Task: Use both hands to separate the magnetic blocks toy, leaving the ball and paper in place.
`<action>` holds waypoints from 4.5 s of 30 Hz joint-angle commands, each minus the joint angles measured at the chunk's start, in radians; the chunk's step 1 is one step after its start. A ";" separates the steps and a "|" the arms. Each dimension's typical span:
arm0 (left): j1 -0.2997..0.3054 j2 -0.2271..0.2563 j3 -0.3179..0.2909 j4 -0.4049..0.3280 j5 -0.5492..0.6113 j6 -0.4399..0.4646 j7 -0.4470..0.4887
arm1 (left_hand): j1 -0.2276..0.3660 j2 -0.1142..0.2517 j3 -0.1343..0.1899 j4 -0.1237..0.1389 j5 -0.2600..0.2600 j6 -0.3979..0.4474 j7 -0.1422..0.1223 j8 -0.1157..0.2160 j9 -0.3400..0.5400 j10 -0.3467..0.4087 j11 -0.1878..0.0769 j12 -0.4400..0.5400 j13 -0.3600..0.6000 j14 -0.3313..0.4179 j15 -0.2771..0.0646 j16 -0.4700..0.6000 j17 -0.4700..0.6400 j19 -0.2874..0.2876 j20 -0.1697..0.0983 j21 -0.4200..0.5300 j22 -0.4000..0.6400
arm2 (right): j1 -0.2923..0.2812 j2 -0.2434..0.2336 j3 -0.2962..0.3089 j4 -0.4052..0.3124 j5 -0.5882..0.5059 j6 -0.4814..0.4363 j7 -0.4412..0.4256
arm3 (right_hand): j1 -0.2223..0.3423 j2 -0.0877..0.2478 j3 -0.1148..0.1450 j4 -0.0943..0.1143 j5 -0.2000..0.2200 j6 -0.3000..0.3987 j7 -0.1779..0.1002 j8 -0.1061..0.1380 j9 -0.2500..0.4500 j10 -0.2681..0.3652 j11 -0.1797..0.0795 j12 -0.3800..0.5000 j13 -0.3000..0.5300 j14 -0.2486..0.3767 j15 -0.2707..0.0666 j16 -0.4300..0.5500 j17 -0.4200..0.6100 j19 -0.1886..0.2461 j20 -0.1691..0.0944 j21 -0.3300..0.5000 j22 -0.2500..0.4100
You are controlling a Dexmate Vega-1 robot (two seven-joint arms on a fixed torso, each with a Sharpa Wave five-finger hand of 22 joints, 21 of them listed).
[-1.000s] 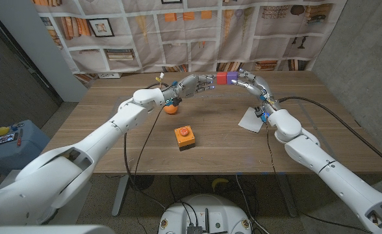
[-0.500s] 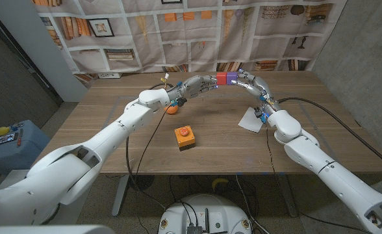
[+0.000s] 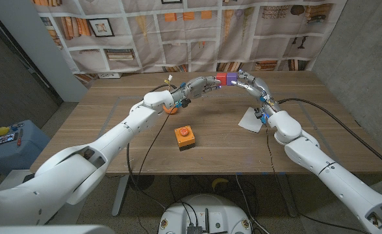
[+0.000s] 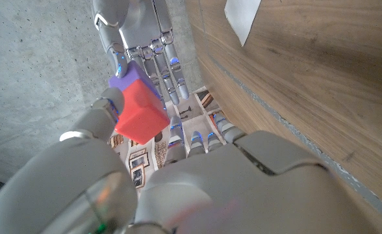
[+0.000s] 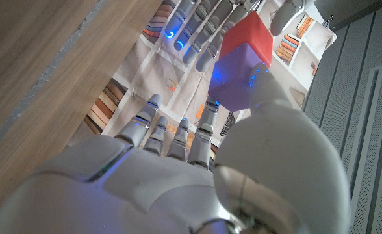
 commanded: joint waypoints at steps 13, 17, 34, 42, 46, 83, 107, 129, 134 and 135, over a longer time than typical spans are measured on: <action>0.021 -0.029 -0.006 0.003 0.011 -0.023 0.068 | 0.078 0.008 0.000 0.000 0.004 0.165 -0.015 0.049 0.003 0.069 -0.031 0.017 0.002 0.066 -0.024 0.005 0.002 0.062 0.002 0.009 0.002 | -0.011 -0.002 0.007 -0.008 0.006 0.005 -0.002 | 0.038 0.085 -0.007 0.002 0.013 0.158 -0.136 0.086 -0.002 0.009 -0.001 -0.002 0.002 0.002 -0.002 0.003 0.005 0.000 -0.001 0.001 0.005; 0.024 -0.031 -0.007 0.000 0.011 -0.022 0.079 | 0.089 0.010 -0.002 0.000 0.003 0.190 -0.022 0.055 0.003 0.079 -0.034 0.017 0.001 0.079 -0.030 0.005 0.002 0.070 0.004 0.010 0.002 | -0.010 -0.001 0.007 -0.008 0.007 0.004 -0.002 | 0.038 0.085 -0.008 0.001 0.013 0.159 -0.136 0.086 -0.003 0.010 0.000 -0.003 0.002 0.001 -0.002 0.002 0.005 0.000 0.000 0.001 0.005; 0.040 -0.027 -0.006 -0.026 0.030 -0.013 0.134 | 0.137 0.018 -0.021 0.002 -0.002 0.324 -0.051 0.086 0.003 0.143 -0.073 0.022 0.001 0.134 -0.064 0.004 0.002 0.111 0.004 0.010 0.003 | -0.005 0.001 0.002 -0.002 0.016 -0.002 0.009 | 0.038 0.087 -0.012 0.000 0.016 0.161 -0.133 0.085 -0.008 0.011 0.000 -0.004 0.002 0.002 -0.003 0.002 0.006 0.000 -0.001 0.001 0.005; 0.029 -0.036 0.002 -0.009 0.041 -0.018 0.137 | 0.150 0.022 -0.031 0.003 -0.004 0.377 -0.063 0.097 0.003 0.165 -0.087 0.022 0.000 0.148 -0.075 0.003 0.002 0.121 0.001 0.009 0.003 | -0.002 0.005 -0.001 0.004 0.022 -0.005 0.011 | 0.038 0.088 -0.014 0.000 0.018 0.161 -0.135 0.083 -0.010 0.011 0.001 -0.005 0.002 0.003 -0.001 0.002 0.006 0.000 -0.001 0.001 0.005; 0.025 -0.040 0.003 -0.002 0.042 -0.016 0.138 | 0.155 0.025 -0.034 0.004 -0.005 0.398 -0.071 0.101 0.003 0.168 -0.092 0.020 0.000 0.152 -0.078 0.002 0.002 0.123 0.002 0.008 0.003 | -0.002 0.006 0.000 0.005 0.021 -0.005 0.007 | 0.038 0.089 -0.015 0.000 0.018 0.161 -0.133 0.083 -0.011 0.012 0.002 -0.005 0.002 0.003 -0.002 0.002 0.006 0.001 -0.002 0.001 0.005; 0.010 -0.023 0.006 -0.008 0.054 0.010 0.133 | 0.181 0.036 -0.055 0.004 -0.007 0.462 -0.083 0.104 0.004 0.174 -0.117 0.006 0.000 0.153 -0.079 -0.006 0.001 0.121 0.001 0.002 0.004 | -0.002 0.003 0.012 0.020 0.043 -0.008 0.005 | 0.042 0.088 -0.025 -0.002 0.021 0.180 -0.128 0.086 -0.019 0.022 0.003 -0.004 0.002 0.006 0.000 0.002 0.008 0.003 0.002 0.002 0.005; 0.040 0.039 -0.005 -0.106 0.072 0.051 0.174 | 0.196 0.043 -0.067 0.005 -0.007 0.492 -0.087 0.103 0.005 0.179 -0.120 0.001 -0.001 0.155 -0.083 -0.006 0.001 0.119 0.000 0.000 0.004 | -0.025 -0.017 0.020 -0.010 0.035 -0.028 -0.011 | 0.046 0.090 -0.028 -0.003 0.022 0.183 -0.125 0.084 -0.023 0.021 0.002 -0.006 0.002 0.003 0.001 0.000 0.009 0.000 0.003 0.001 0.005; 0.103 0.226 -0.022 -0.407 0.172 0.247 0.305 | 0.209 0.050 -0.078 0.005 -0.007 0.510 -0.093 0.099 0.006 0.186 -0.122 -0.001 -0.001 0.153 -0.085 -0.008 0.001 0.112 -0.001 -0.002 0.004 | -0.031 -0.107 0.024 -0.087 -0.044 -0.139 -0.031 | 0.049 0.091 -0.032 -0.003 0.023 0.182 -0.126 0.082 -0.025 0.024 0.003 -0.006 0.003 0.002 0.001 -0.001 0.009 0.000 0.002 0.001 0.005; 0.113 0.268 -0.028 -0.467 0.196 0.296 0.326 | 0.212 0.053 -0.080 0.005 -0.007 0.515 -0.095 0.098 0.007 0.187 -0.124 -0.001 -0.001 0.152 -0.085 -0.008 0.001 0.111 -0.003 -0.003 0.004 | -0.020 -0.126 0.018 -0.099 -0.059 -0.169 -0.021 | 0.050 0.091 -0.033 -0.003 0.024 0.183 -0.126 0.082 -0.026 0.025 0.003 -0.006 0.003 0.002 0.002 -0.001 0.010 0.001 0.001 0.002 0.006; 0.114 0.276 -0.029 -0.479 0.201 0.310 0.331 | 0.213 0.054 -0.080 0.005 -0.007 0.517 -0.094 0.098 0.007 0.189 -0.124 -0.001 -0.001 0.153 -0.086 -0.008 0.001 0.111 -0.003 -0.003 0.004 | -0.019 -0.131 0.017 -0.104 -0.062 -0.183 -0.022 | 0.050 0.091 -0.033 -0.003 0.024 0.184 -0.125 0.082 -0.026 0.026 0.003 -0.006 0.003 0.004 0.002 0.000 0.010 0.001 0.001 0.002 0.006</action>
